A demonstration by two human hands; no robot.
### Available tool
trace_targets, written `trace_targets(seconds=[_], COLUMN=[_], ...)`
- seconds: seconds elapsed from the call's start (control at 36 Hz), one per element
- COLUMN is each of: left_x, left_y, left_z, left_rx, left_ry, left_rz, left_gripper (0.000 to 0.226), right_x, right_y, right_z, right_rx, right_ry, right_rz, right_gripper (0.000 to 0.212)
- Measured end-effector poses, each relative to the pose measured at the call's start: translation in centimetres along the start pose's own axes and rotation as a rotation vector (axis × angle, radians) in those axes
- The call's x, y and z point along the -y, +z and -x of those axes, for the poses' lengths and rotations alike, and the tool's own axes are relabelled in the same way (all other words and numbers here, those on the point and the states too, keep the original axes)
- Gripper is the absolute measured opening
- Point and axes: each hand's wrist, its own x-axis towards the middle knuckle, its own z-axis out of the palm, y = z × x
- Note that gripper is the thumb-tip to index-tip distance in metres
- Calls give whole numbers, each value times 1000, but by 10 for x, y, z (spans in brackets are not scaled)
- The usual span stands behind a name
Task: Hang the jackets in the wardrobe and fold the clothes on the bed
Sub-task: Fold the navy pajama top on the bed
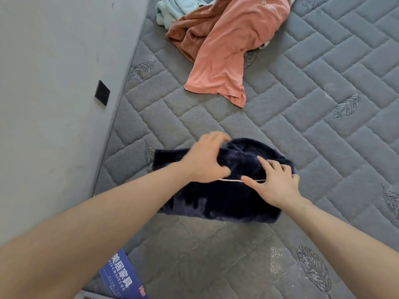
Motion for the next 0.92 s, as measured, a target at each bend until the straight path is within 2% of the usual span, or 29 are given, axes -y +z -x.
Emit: trace_targets(seconds=[0.08,0.17,0.22,0.28,0.31,0.36,0.42,0.47,0.5,0.56,0.61,0.78,0.83,0.92], left_x=[-11,-15,-16,-15,-14,-14,-12,-9,-8,-8,-10,-9,-5,1], left_y=[25,38,41,42,41,39,36,34,33,33,33,52,61,65], left_z=[-23,-41,-47,-47,-46,-44,-44,-45,-45,-44,-43,-42,-43,-46], left_rx=[305,455,464,389,355,322,322,355,375,414,427,415,392,353], left_ry=[-1,-111,-99,-42,-28,-51,-133,-225,-256,-290,-314,-463,-453,-432], left_rz=[-215,-249,-251,-218,-179,-67,79,231,288,370,432,364,339,274], left_gripper=[121,133,114,66,43,28,25,25,23,21,20,29,30,36], right_x=[-8,-21,-29,-32,-32,-31,-29,-27,-24,-17,-9,-3,-7,-16], right_y=[-9,-16,-18,-20,-22,-26,-37,-51,-59,-71,-75,-40,-25,-9], right_z=[-2,-4,-7,-9,-10,-12,-16,-24,-29,-37,-41,-43,-40,-32], right_rx=[-27,-67,-73,-1,44,83,113,272,366,447,437,406,318,11], right_ry=[-83,-165,-152,-120,-119,-145,-164,-152,-129,-45,16,163,215,222], right_rz=[30,3,-96,-186,-196,-205,-279,-398,-447,-481,-461,-391,-462,-568], right_gripper=[105,114,129,140,138,113,71,34,24,18,18,33,28,12])
